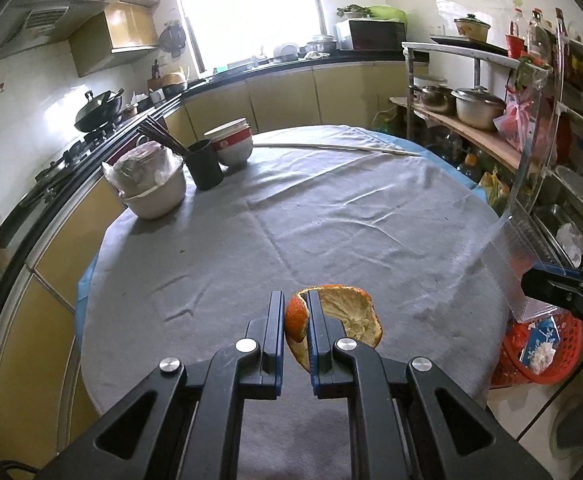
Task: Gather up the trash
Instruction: 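Close the right tool on the clear plastic tray and lift it, then hold the orange peel in the left tool while the right tool holds the clear tray above the table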
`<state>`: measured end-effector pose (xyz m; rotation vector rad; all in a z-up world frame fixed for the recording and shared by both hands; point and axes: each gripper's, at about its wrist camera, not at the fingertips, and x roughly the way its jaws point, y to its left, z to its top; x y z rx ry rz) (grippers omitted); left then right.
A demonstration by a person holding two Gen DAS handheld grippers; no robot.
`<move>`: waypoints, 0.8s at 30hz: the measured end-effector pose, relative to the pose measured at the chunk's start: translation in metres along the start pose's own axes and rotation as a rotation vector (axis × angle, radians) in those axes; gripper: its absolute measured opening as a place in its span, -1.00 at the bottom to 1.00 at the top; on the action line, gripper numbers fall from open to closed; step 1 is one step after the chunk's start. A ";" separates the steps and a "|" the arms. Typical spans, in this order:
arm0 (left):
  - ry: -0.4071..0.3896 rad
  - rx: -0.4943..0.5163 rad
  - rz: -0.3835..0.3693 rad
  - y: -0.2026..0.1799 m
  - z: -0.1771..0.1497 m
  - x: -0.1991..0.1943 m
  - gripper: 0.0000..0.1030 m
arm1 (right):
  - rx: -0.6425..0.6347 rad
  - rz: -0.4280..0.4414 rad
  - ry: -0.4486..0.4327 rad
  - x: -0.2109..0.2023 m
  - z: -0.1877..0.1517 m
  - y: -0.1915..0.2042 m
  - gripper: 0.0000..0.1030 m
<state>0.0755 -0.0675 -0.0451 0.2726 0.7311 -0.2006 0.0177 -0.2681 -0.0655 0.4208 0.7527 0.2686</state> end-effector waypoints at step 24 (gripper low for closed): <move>0.122 0.052 -0.028 -0.025 -0.012 0.039 -0.79 | 0.089 -0.018 0.023 0.004 -0.013 -0.029 0.07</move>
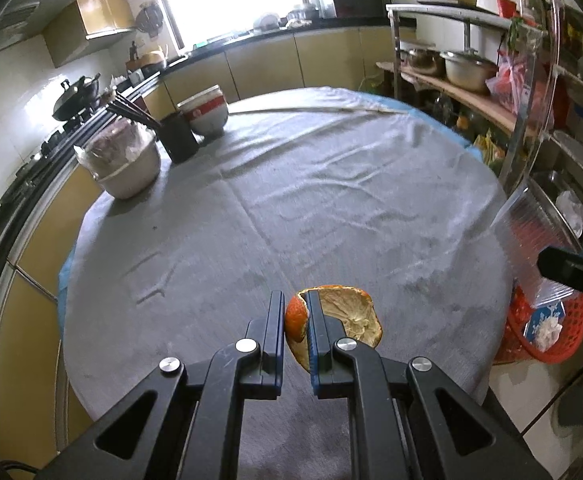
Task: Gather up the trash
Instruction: 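Hold the orange peel in the left tool while the right tool holds the clear tray above the table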
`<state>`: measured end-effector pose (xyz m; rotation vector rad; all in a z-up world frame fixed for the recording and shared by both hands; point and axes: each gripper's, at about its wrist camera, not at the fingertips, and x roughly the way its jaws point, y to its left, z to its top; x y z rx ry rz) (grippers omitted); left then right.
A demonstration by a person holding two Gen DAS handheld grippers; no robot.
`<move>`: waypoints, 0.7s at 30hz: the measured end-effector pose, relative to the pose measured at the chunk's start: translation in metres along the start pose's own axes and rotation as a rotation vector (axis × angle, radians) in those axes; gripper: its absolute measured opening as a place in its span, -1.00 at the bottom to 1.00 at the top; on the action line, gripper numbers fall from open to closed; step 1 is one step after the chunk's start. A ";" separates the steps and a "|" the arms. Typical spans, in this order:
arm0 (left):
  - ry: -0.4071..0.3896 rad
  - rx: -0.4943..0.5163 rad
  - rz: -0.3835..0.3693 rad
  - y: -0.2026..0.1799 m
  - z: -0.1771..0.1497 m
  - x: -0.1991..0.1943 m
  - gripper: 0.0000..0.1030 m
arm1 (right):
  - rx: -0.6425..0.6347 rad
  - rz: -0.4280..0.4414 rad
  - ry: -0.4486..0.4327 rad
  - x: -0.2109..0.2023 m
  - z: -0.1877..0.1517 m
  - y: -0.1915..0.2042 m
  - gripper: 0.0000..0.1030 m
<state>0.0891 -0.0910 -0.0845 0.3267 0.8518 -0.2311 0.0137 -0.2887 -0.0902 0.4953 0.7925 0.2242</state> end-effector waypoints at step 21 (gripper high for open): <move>0.005 -0.051 0.005 0.018 -0.010 0.003 -0.79 | -0.050 -0.011 0.048 0.022 -0.011 0.026 0.07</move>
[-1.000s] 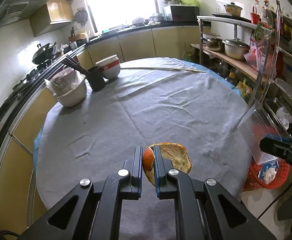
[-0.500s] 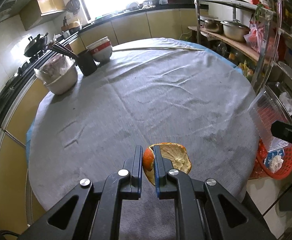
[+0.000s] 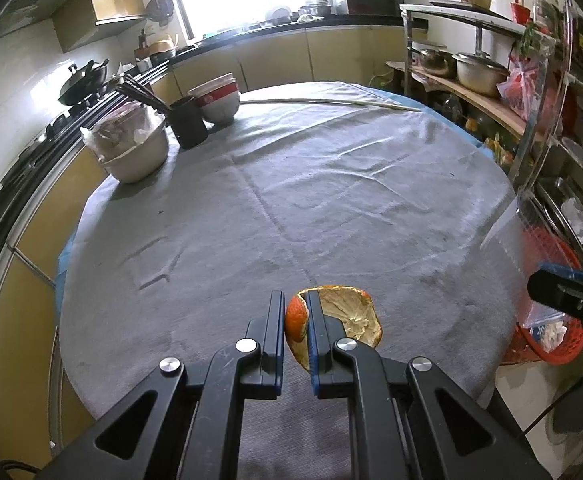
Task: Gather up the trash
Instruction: 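Hold the orange peel in the left tool while the right tool holds the clear tray above the table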
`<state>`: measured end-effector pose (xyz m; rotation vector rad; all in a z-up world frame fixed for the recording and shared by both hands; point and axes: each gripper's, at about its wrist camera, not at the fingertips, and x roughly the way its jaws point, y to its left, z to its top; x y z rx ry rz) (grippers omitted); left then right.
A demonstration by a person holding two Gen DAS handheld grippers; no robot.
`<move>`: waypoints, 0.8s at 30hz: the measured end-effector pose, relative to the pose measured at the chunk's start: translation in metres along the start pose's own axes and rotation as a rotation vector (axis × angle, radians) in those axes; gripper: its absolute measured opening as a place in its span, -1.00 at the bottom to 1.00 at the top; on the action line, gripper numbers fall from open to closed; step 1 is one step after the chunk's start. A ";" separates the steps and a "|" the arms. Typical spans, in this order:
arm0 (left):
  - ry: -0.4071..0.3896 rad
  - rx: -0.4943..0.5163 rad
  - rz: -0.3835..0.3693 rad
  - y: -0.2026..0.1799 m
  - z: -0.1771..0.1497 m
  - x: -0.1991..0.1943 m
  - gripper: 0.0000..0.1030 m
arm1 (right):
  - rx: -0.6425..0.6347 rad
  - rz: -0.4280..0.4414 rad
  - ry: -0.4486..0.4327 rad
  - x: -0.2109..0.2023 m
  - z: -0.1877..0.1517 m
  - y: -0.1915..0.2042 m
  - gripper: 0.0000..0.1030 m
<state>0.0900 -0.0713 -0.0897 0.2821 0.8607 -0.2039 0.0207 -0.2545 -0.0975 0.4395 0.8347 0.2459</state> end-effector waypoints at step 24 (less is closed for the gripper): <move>0.001 -0.086 0.000 0.028 -0.020 0.006 -0.79 | -0.087 -0.130 0.061 0.038 -0.014 0.031 0.13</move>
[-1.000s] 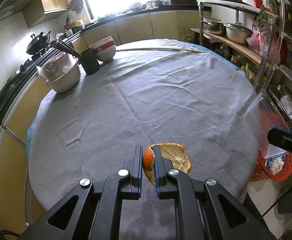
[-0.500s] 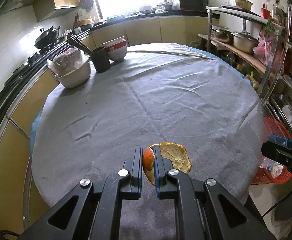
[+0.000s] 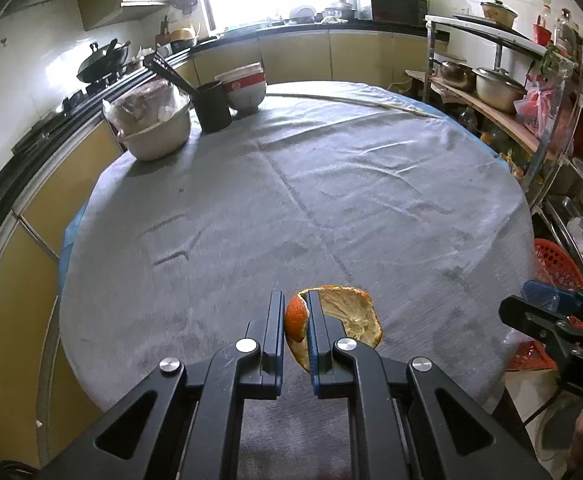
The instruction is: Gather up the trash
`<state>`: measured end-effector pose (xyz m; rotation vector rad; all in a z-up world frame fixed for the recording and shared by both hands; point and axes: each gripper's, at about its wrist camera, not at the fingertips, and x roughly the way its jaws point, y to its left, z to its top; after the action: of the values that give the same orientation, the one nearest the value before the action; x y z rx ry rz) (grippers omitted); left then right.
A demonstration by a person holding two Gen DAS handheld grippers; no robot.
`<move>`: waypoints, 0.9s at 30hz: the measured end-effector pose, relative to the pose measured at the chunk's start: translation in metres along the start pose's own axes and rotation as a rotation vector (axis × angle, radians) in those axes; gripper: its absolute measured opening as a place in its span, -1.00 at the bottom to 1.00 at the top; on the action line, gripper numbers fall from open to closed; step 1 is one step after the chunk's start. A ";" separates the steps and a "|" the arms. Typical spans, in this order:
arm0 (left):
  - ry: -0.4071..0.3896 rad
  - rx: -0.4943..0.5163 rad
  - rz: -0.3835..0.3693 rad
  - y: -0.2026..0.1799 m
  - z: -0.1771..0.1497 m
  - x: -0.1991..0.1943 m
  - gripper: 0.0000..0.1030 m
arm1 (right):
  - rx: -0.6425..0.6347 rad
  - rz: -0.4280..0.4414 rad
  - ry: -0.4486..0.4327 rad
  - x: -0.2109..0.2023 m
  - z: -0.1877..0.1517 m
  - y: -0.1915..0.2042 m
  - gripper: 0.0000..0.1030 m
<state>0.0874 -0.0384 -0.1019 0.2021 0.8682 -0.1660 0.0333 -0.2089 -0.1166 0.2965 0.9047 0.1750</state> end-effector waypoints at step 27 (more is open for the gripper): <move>0.154 -0.108 -0.241 0.040 -0.041 0.054 0.27 | 0.029 -0.028 0.120 0.046 -0.013 -0.008 0.24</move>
<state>0.1008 0.0066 -0.1649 0.0084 1.0511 -0.3307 0.0514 -0.2011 -0.1612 0.3023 1.0301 0.1556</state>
